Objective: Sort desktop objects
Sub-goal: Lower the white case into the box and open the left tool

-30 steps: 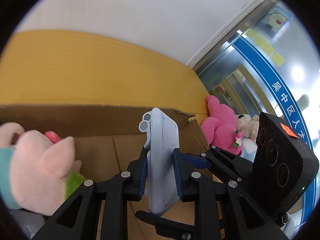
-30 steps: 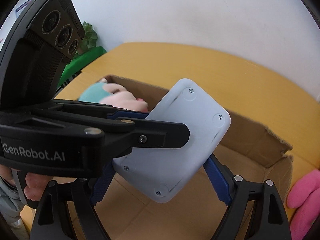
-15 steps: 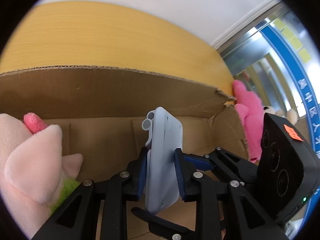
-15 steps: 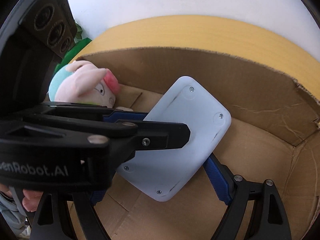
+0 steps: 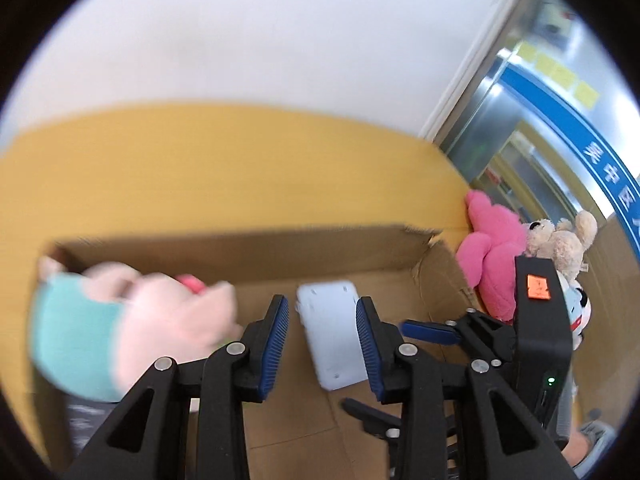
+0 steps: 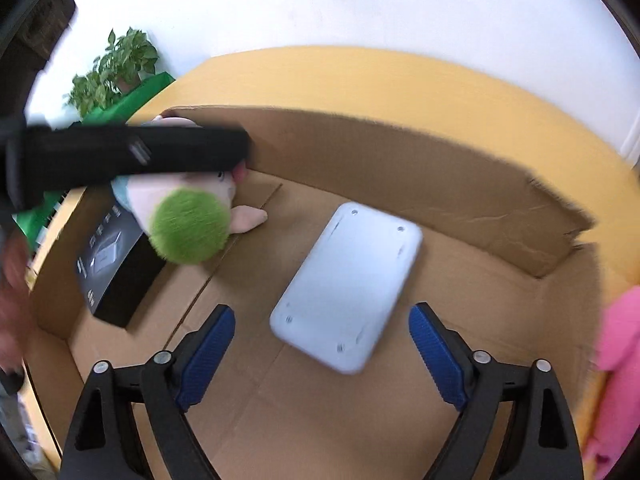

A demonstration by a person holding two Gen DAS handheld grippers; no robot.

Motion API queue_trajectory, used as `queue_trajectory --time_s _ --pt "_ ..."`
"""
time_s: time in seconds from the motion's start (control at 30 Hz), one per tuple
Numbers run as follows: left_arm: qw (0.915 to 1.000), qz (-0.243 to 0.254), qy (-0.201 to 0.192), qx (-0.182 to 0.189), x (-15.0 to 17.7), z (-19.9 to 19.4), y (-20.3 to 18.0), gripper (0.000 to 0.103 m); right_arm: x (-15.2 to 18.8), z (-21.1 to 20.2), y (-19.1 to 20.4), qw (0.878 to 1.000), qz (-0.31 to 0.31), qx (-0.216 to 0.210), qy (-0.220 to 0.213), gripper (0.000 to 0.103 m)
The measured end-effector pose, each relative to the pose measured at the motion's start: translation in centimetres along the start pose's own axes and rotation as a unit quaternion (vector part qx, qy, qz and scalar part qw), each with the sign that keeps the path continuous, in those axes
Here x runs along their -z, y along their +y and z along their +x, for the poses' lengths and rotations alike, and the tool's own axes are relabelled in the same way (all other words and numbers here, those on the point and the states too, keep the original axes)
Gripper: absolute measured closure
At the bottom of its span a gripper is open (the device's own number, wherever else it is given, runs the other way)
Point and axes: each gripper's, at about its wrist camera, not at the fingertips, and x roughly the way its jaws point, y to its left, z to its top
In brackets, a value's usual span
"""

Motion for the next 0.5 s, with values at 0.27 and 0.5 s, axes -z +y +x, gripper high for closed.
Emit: queue_trajectory --time_s 0.27,0.5 --pt "0.9736 0.076 -0.183 -0.113 6.0 -14.9 -1.9 0.020 3.5 -9.6 6.5 0.991 -0.007 0.052 -0.125 0.000" --pt "0.9622 0.093 -0.207 -0.151 12.8 -19.6 -2.9 0.019 8.9 -16.6 9.3 0.975 0.021 0.103 -0.198 0.000"
